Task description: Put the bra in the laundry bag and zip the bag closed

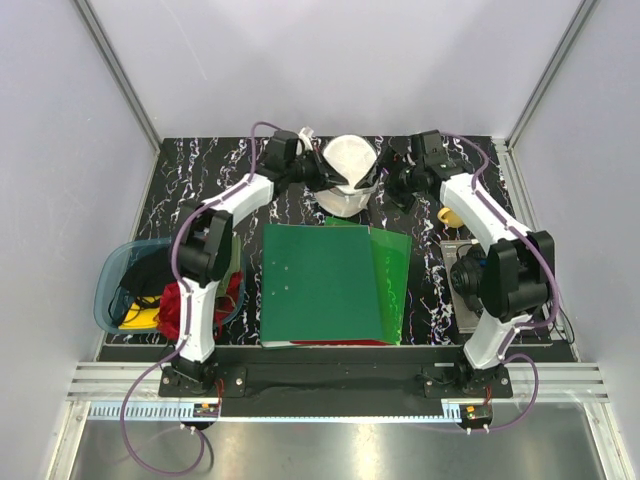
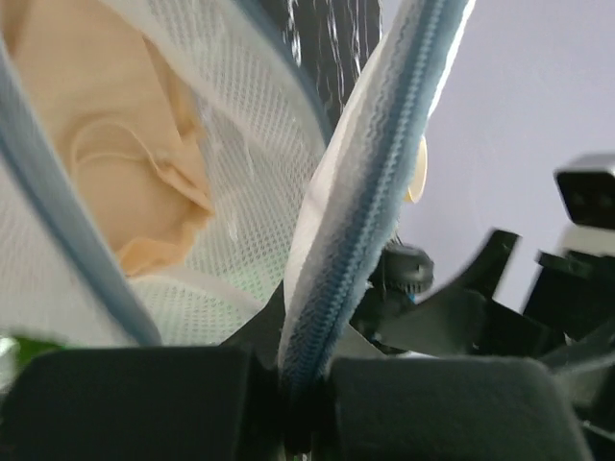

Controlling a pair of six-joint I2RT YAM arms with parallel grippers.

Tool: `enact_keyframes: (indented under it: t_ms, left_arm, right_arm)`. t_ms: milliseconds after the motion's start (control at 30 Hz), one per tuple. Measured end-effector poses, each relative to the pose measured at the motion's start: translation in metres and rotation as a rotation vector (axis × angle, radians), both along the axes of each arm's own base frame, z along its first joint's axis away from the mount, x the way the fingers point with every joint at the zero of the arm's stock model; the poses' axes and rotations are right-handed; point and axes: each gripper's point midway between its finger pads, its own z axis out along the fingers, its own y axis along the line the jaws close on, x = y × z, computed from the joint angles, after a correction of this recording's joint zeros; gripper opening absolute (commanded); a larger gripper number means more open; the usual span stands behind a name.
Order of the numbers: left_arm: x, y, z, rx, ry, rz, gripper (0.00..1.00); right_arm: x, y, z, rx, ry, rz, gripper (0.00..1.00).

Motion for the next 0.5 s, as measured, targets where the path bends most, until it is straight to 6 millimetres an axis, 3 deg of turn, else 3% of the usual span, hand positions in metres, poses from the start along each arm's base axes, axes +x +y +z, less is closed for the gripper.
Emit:
enact_keyframes:
  t_ms: [100, 200, 333, 500]
  left_arm:
    - [-0.007, -0.008, -0.02, -0.03, 0.078, -0.053, 0.02]
    - [-0.012, -0.01, -0.031, -0.045, 0.13, -0.078, 0.02]
    - [-0.01, -0.005, -0.026, -0.068, 0.144, -0.086, 0.03]
    - [-0.006, -0.003, -0.015, -0.091, 0.135, -0.089, 0.04]
  right_arm:
    - [0.015, 0.009, -0.005, 0.104, 0.009, -0.067, 1.0]
    - [0.03, 0.012, -0.004, 0.202, 0.012, -0.146, 0.91]
    - [0.046, 0.014, -0.013, 0.31, 0.056, -0.255, 0.82]
    - [0.05, 0.015, -0.027, 0.367, 0.117, -0.328, 0.75]
